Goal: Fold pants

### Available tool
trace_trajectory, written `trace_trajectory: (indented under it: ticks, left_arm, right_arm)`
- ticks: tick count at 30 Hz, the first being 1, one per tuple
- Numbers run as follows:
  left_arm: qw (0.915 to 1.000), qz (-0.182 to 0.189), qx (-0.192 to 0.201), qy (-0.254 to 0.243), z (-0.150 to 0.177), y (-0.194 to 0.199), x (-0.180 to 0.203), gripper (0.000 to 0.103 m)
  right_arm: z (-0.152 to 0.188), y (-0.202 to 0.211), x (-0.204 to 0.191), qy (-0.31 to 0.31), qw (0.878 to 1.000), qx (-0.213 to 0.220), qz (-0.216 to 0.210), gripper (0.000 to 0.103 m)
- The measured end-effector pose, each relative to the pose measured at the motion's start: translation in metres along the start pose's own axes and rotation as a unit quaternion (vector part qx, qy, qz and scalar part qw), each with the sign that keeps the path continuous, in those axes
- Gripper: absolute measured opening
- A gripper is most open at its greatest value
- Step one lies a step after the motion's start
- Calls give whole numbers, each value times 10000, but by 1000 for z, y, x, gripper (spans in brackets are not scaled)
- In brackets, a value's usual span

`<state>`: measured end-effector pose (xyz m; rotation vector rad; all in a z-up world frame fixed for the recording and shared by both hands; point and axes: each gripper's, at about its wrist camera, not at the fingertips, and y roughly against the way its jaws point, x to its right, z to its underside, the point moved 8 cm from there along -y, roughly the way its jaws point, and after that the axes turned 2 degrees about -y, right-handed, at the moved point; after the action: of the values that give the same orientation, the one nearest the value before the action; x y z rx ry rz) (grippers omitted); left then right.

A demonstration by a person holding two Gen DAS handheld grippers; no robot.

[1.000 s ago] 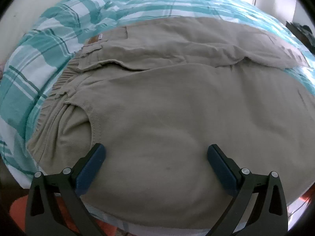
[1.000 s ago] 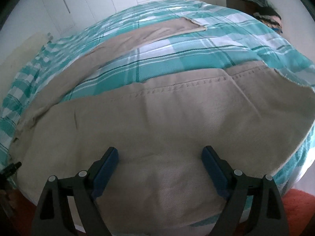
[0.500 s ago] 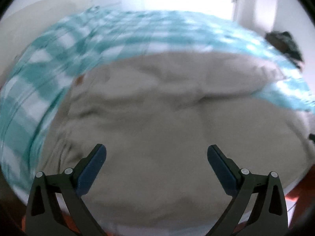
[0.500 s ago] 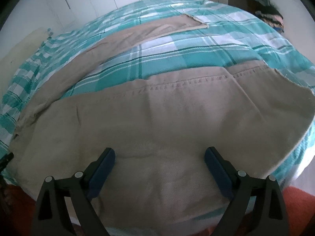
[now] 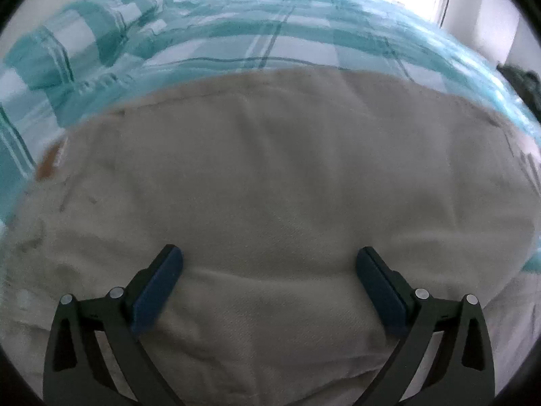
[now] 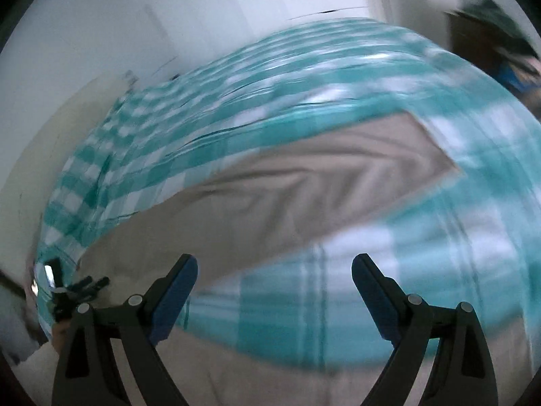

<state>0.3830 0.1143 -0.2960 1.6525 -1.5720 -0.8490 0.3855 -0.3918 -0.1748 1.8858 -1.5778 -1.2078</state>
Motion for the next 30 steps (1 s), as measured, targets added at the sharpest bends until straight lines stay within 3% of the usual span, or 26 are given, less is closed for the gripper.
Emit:
trace_trajectory:
  ticks: [3,6,9,12,13,15,18,19,20,21,23,25,26,27,28,30]
  left_arm:
    - [9997,-192,52,-135,3,1,4,102]
    - [9997,-197,102,-136,6,1,4,102]
    - [9997,-166,155,-122,6,0,2,102]
    - [9995,-191,231,-122,2,-2,4,102]
    - [9994,-195,249,-121,-1,-3,5,102]
    - [9993,-201,282,-117,-2,-4,5,102]
    - [9993,-210,285,-122,-3,-5,5,102]
    - [9993,-216,283,-126,-3,-5,5,102]
    - [9993,-218,284,-127,-3,-4,5,102]
    - [9993,-222,282,-129,-3,-4,5,102]
    - [9993,-228,282,-134,-3,-4,5,102]
    - [9993,-225,282,-131,-3,-5,5,102]
    - [9993,-224,283,-131,-3,-4,5,102]
    - [9993,-219,284,-128,-3,-5,5,102]
    - [9993,-215,285,-123,-3,-5,5,102]
    - [9993,-208,288,-117,-3,-5,5,102]
  right_arm:
    - [-15,-56,-4,391,9987,-266,-177,92]
    - [-20,-99,28,712,9961,-453,239,91]
    - [-30,-107,110,557,9905,-407,1188,88]
    - [-40,-60,220,-771,9760,32,2035,87]
    - [-40,-45,237,-1098,9732,206,2012,86]
    - [-39,-18,250,-1617,9769,611,1259,86]
    - [-31,-24,229,-1929,9802,416,-179,81]
    - [-31,-32,221,-1954,9794,311,-415,74]
    - [-32,-42,215,-1910,9800,211,-527,69]
    - [-34,-56,212,-1796,9831,80,-356,66]
    - [-41,-78,227,-1970,9800,47,263,46]
    - [-49,-80,244,-2671,9619,425,391,34]
    - [-51,-79,252,-3211,9442,673,300,18]
    - [-52,-78,253,-3405,9369,763,232,6]
    - [-56,-75,247,-3430,9353,860,118,4]
    - [-69,-59,218,-2867,9522,1020,-271,4]
